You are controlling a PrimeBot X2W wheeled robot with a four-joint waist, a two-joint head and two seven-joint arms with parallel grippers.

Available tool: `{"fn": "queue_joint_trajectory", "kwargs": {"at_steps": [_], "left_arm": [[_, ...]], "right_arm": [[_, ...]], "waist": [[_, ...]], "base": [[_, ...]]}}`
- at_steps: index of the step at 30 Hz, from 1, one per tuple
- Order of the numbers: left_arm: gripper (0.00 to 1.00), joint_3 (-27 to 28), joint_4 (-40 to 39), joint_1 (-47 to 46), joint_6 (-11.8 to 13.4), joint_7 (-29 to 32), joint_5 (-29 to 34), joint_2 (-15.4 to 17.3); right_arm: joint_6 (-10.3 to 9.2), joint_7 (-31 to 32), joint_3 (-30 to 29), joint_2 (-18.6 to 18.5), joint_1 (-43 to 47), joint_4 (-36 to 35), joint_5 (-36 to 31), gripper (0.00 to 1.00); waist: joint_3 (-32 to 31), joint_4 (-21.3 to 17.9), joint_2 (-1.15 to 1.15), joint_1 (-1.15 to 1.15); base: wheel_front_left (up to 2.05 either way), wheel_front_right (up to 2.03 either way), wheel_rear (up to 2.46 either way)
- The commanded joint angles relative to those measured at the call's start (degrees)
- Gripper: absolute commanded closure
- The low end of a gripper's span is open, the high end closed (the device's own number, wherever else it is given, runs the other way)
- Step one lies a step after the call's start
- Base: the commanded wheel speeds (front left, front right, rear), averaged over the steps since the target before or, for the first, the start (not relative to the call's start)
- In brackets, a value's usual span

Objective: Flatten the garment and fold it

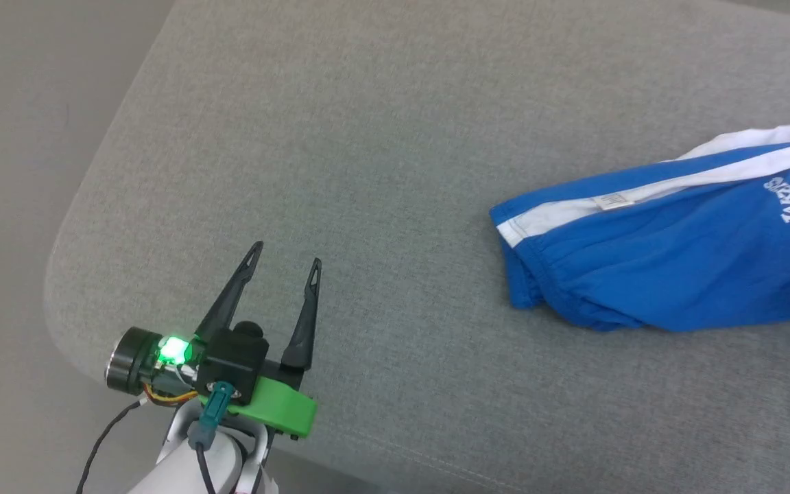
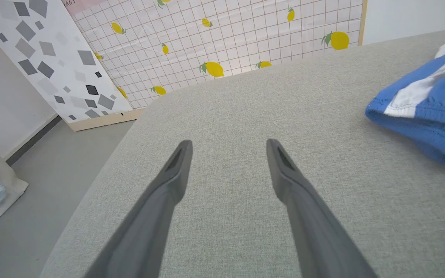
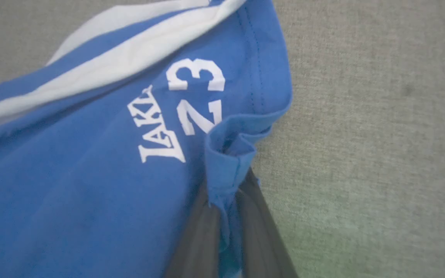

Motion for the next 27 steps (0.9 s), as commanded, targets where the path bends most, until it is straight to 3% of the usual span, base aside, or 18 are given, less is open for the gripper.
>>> {"fn": "queue_joint_trajectory", "kwargs": {"at_steps": [1,7,10,16,22,27], "left_arm": [[0.0,0.23,0.38,0.65,-0.46,-0.27,0.12,-0.12],[0.0,0.59,1.19,1.62,-1.14,-0.27,-0.43,0.25],[0.0,0.7,1.35,2.94,-1.5,-0.27,-1.11,0.55],[0.0,0.14,1.43,3.15,-2.13,-0.25,-1.54,0.42],[0.0,-0.15,1.61,3.05,-2.36,0.03,-1.87,0.47],[0.0,-0.44,2.03,3.45,-2.71,0.5,-2.42,1.01]], "right_arm": [[0.36,-0.86,-0.49,1.02,2.18,0.99,0.24,1.0],[0.36,-4.27,-5.45,2.73,4.39,-0.98,1.07,1.0],[0.36,-4.46,-14.31,6.62,11.1,-5.39,-0.49,1.0],[0.36,-4.85,-20.71,11.43,15.82,-8.1,-3.87,1.0],[0.36,-8.76,-19.88,14.0,14.4,-10.43,-2.36,1.0],[0.36,-11.48,-13.0,14.67,13.21,-14.78,2.03,1.0]], "waist": [[-1.93,-1.44,0.0,0.0],[-5.54,-4.0,0.0,0.0],[-8.06,-7.05,0.0,0.0],[-8.55,-8.51,0.0,0.0],[-8.98,-8.99,0.0,0.0],[-10.61,-8.32,0.0,0.0]], "base": [[0.0,0.0,0.0],[0.0,0.0,0.0],[0.0,0.0,0.0],[0.0,0.0,0.0],[0.0,0.0,0.0],[0.0,0.0,0.0]]}}
